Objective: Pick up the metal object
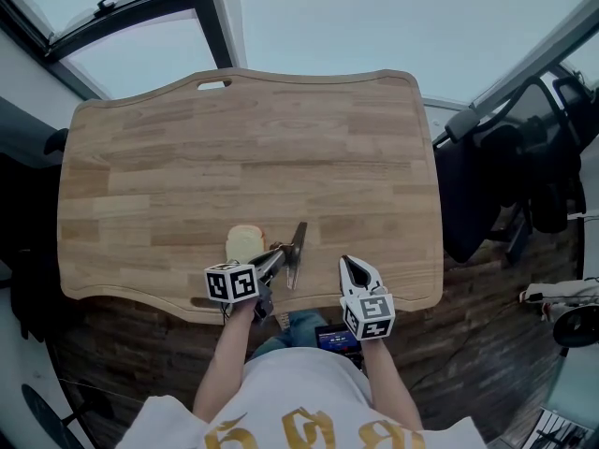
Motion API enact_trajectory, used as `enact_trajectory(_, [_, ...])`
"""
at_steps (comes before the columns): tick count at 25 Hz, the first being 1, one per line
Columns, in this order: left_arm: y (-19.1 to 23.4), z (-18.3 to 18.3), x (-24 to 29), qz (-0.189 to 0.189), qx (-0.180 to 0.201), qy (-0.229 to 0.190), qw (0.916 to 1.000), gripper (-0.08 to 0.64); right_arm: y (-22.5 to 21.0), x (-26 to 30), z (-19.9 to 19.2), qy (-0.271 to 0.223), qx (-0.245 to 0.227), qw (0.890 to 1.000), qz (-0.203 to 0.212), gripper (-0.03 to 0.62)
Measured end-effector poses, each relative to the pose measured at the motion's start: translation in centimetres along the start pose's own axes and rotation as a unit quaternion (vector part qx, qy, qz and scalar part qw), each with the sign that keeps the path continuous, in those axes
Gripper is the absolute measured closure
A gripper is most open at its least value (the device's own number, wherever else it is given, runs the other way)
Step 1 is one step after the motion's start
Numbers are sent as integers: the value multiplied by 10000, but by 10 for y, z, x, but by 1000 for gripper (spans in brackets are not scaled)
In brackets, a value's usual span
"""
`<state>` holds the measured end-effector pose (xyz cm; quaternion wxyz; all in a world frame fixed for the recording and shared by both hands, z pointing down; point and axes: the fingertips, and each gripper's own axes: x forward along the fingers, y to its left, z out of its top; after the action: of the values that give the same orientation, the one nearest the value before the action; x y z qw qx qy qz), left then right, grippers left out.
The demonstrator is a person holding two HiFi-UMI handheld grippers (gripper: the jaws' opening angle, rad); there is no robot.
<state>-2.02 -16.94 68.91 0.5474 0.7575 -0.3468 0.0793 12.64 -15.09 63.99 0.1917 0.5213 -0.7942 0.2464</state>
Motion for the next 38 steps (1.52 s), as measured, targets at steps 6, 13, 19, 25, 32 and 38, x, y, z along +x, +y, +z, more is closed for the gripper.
enact_trajectory(6, [-9, 4, -13, -57, -64, -282, 9996, 528, 8, -8, 8, -153, -167, 9997, 7, 581])
enact_trajectory(13, [-26, 5, -33, -263, -83, -584, 9979, 528, 21, -20, 19, -358, -420, 9985, 20, 581])
enact_trajectory(19, [-47, 12, -56, -502, -175, -981, 9938, 528, 28, -38, 35, -630, -464, 9969, 27, 581])
enact_trajectory(25, [-61, 11, -75, -513, 95, -1191, 9915, 528, 37, -55, 45, -874, -445, 9952, 16, 581])
enact_trajectory(32, [-78, 10, -95, -984, -413, -1577, 9817, 528, 46, -76, 52, -1084, -466, 9930, 0, 581])
enact_trajectory(38, [-92, 15, -116, -1192, -421, -1854, 9745, 528, 51, -91, 65, -1330, -348, 9905, -56, 581])
